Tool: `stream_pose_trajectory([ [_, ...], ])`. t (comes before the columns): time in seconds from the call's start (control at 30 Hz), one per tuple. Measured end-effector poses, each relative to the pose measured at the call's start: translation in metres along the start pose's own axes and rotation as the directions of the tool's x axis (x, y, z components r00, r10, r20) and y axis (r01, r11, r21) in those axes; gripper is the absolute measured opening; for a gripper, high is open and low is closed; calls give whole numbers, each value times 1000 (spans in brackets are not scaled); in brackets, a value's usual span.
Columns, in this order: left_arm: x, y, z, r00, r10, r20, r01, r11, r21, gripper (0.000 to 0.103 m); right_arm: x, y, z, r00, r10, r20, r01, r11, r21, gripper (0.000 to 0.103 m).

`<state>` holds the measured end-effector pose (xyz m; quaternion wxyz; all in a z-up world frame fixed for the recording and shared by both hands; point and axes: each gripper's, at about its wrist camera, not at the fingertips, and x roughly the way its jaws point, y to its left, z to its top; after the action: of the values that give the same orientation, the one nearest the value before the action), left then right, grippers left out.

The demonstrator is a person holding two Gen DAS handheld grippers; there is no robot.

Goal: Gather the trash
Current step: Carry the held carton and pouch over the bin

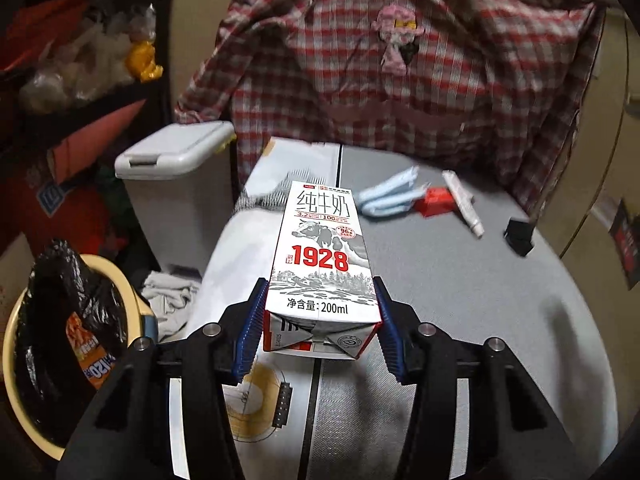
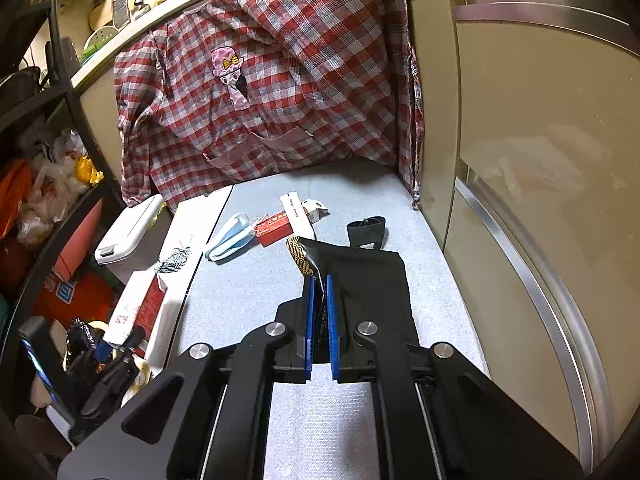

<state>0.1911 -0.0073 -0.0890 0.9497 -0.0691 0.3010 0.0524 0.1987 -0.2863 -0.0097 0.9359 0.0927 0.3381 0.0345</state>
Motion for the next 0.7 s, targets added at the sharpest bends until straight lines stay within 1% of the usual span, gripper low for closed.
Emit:
stream_pose_trajectory([
  [0.2, -27, 6, 17, 998, -18, 64, 18, 1000, 1, 50, -6, 17, -7, 1000, 20, 6, -20, 1000, -17, 6],
  [0.37, -46, 25, 27, 997, -12, 80, 13, 1000, -10, 50, -16, 47, -10, 999, 42, 23, -40, 997, -61, 6],
  [0.47, -64, 45, 36, 996, -4, 85, 6, 1000, -28, 50, -24, 81, -15, 995, 92, 34, -88, 991, -104, 6],
  [0.57, -86, 72, 45, 995, 18, 95, -15, 999, -37, 50, -25, 116, -23, 988, 152, 17, -148, 978, -147, 6],
  [0.63, -103, 94, 50, 993, 48, 106, -44, 998, -34, 50, -24, 153, -34, 978, 209, -13, -208, 958, -197, 6],
  [0.67, -110, 106, 51, 992, 65, 107, -61, 997, -38, 50, -24, 163, -38, 974, 225, -23, -225, 951, -211, 6],
  [0.7, -115, 116, 52, 992, 75, 103, -71, 996, -44, 50, -23, 185, -45, 965, 259, -45, -263, 935, -239, 6],
])
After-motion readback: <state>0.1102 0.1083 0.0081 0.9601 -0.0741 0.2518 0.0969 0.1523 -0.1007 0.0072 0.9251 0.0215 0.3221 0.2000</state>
